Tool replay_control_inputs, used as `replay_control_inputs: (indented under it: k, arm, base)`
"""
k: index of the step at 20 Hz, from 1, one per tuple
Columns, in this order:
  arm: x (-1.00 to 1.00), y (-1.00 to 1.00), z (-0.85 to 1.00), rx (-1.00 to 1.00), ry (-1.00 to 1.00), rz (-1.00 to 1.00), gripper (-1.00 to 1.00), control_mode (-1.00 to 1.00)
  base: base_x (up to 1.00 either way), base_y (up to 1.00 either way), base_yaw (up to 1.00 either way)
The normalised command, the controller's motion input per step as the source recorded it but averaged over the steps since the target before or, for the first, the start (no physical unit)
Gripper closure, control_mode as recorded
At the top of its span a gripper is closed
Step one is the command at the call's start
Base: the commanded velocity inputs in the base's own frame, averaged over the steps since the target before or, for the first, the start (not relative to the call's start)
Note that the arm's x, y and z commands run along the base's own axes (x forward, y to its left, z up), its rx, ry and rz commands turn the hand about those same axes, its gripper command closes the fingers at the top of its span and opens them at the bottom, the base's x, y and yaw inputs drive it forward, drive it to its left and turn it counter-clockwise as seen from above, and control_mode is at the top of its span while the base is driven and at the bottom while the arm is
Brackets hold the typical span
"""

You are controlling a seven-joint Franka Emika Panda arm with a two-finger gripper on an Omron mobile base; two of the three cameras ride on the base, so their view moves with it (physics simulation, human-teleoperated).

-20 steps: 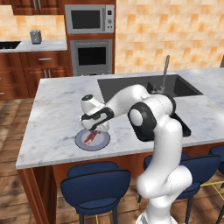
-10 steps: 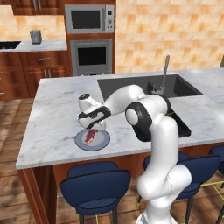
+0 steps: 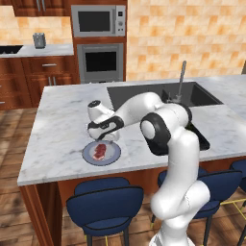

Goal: Create a steak meal by picking up the steak and asparagus from the tray and placing them on the plate. Leave the pomegranate on the tray.

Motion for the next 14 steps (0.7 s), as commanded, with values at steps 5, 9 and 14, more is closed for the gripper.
replay_control_inputs:
  k: [5,9,14]
  arm:
    - [-0.32,-0.81,0.63,0.07,-0.16,0.01,-1.0,-1.0]
    - [-0.4,-0.96,0.65,0.03,-0.19,0.01,-1.0,-1.0]
    - [-0.35,-1.0,0.63,0.0,-0.06,0.0,-1.0,-1.0]
  base:
    - [0.0,0.0,0.0]
    - [0.0,0.0,0.0]
    - [0.0,0.0,0.0]
